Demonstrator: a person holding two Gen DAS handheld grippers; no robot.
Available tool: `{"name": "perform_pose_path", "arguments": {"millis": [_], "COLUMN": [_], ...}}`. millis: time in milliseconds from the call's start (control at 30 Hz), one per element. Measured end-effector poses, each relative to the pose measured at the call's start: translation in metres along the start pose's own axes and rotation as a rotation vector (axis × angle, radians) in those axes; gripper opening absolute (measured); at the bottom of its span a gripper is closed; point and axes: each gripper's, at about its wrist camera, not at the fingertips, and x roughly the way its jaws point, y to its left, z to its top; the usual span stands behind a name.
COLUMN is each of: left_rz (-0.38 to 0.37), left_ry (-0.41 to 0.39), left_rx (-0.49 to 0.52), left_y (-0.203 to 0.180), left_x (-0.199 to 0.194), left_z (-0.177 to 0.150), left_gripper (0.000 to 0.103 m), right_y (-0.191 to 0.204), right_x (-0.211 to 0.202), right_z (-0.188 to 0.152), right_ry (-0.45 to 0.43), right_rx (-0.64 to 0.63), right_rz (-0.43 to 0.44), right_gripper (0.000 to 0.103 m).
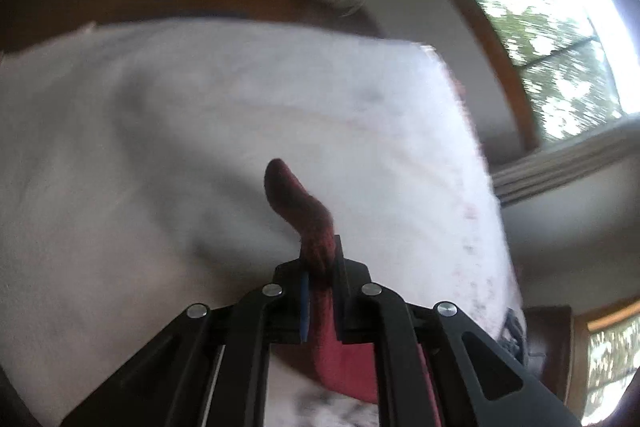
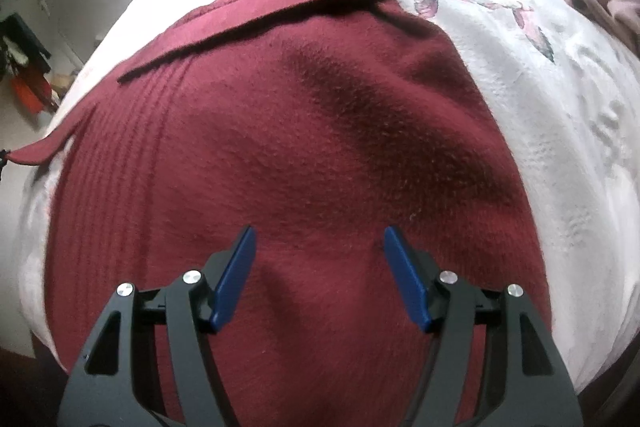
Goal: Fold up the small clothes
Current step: 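Grasp the other sleeve cuff with the left tool and lift it, then fold the held sleeve across the sweater body with the left tool, release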
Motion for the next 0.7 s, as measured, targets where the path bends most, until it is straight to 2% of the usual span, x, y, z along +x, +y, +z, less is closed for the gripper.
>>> {"name": "perform_pose_path", "arguments": {"millis": [167, 367, 533, 700], "left_rz": [-0.109, -0.184, -0.230, -0.271], "left_ry": [-0.043, -0.048, -0.010, 0.063], "left_rx": [0.124, 0.287, 0.421, 0.538], "left_y": [-0.078, -0.183, -0.269, -0.331], "left_x": [-0.037, -0.045, -0.030, -0.014], "left_z": [-0.004, -0.015, -0.048, -0.106], "left_gripper": [0.008, 0.008, 0.008, 0.008], "right_y": [0.002, -0.006, -0.022, -0.036], "right_x": [-0.024, -0.054, -0.067, -0.074], "right_z": [0.000, -0.001, -0.001, -0.004], "right_ry": [-0.029, -0.062, -0.078, -0.085], "right_rx": [0.008, 0.041, 0.080, 0.119], "right_rz": [0.034, 0.073, 0.092, 0.105], "right_gripper": [0.066, 0.066, 0.066, 0.066]}}
